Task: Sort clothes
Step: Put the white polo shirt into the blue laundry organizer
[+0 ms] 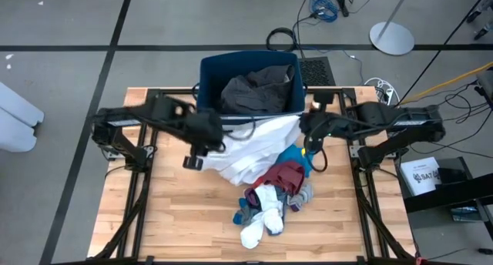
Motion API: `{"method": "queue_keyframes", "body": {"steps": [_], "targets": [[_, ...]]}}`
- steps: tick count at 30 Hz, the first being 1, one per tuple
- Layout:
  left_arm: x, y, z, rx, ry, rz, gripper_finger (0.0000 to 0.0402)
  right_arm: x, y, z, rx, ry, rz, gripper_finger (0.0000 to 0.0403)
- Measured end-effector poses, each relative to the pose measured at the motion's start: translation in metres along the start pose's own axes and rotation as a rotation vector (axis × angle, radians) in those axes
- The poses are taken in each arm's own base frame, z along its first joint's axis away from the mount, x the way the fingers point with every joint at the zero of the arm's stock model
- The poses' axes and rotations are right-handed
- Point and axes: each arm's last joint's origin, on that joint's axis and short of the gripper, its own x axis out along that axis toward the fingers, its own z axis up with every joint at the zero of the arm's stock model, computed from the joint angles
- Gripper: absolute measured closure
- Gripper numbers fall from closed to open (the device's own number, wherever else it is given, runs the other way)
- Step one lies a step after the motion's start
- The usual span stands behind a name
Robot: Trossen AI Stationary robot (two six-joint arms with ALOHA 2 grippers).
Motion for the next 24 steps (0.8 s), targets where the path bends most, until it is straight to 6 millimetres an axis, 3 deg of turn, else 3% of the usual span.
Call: {"method": "queue_keyframes", "body": {"steps": [6,11,24], "targets": [[0.054,-0.028,-0.001,0.089,0.094,0.041,0.0258,0.002,-0.005,-0.007,0.043,0.054,0.031,0.0403],[0.100,-0.042,-0.013,0.115,0.189,0.089,0.0258,0.004,-0.007,-0.007,0.052,0.058,0.048,0.0403],[0.142,-0.042,-0.037,0.065,0.229,0.227,0.0258,0.004,-0.007,-0.007,0.050,0.058,0.052,0.0403]]}}
